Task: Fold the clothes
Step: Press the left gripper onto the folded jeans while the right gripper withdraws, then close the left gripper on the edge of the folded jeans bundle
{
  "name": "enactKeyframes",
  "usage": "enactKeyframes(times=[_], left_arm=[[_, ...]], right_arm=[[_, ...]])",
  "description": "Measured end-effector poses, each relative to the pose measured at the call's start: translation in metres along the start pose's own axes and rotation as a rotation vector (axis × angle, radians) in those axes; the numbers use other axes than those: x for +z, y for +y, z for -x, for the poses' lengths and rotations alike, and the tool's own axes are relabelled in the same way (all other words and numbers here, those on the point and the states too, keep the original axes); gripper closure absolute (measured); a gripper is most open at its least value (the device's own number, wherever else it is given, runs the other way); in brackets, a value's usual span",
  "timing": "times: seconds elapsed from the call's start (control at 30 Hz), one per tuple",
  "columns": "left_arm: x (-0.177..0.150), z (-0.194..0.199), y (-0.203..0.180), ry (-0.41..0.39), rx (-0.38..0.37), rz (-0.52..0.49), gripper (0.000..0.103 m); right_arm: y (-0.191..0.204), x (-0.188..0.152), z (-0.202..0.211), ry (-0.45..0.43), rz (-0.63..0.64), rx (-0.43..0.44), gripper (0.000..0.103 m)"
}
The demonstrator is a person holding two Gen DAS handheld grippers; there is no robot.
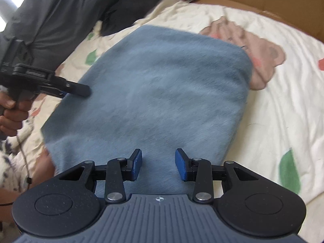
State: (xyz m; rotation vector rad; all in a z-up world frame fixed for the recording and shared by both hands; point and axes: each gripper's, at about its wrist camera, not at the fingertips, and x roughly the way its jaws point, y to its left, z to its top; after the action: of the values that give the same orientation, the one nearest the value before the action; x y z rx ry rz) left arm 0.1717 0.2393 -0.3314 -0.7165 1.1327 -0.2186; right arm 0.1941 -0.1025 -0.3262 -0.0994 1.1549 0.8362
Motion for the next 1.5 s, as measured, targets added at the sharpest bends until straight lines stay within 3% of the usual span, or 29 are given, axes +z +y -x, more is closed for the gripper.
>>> enactKeyframes(times=[0.13, 0.37, 0.53, 0.93, 1.03, 1.2, 1.27, 1.4, 1.5], left_arm=[[-0.004, 0.0, 0.003, -0.01, 0.002, 0.021, 0.074], [-0.003, -0.004, 0.003, -0.018, 0.029, 0.009, 0.076], [-0.003, 0.0, 0.002, -0.025, 0.027, 0.019, 0.078], [0.007, 0.042, -0.029, -0.114, 0.008, -0.046, 0.091], [0.005, 0.036, -0.042, -0.086, -0.022, -0.085, 0.094], [-0.006, 0.007, -0.043, -0.007, 0.044, -0.128, 0.094], [-0.013, -0.005, -0.034, 0.027, 0.085, -0.138, 0.101], [-0.017, -0.004, -0.025, 0.033, 0.076, -0.117, 0.1], [-0.011, 0.003, -0.035, 0.021, 0.094, -0.15, 0.101]], right_arm=[[0.014, -0.009, -0.004, 0.037, 0.035, 0.06, 0.074], [0.039, -0.025, -0.012, 0.098, 0.096, 0.133, 0.076], [0.035, -0.026, -0.001, 0.11, 0.084, 0.16, 0.079], [-0.026, -0.029, 0.029, 0.038, -0.074, 0.003, 0.076], [-0.024, -0.031, 0.019, 0.045, -0.063, -0.005, 0.077], [-0.02, -0.032, 0.005, 0.068, -0.042, -0.026, 0.077], [-0.018, -0.033, 0.004, 0.079, -0.028, -0.026, 0.077], [-0.02, -0.028, 0.01, 0.102, -0.014, -0.005, 0.077], [-0.025, -0.019, 0.021, 0.057, -0.03, -0.013, 0.076]])
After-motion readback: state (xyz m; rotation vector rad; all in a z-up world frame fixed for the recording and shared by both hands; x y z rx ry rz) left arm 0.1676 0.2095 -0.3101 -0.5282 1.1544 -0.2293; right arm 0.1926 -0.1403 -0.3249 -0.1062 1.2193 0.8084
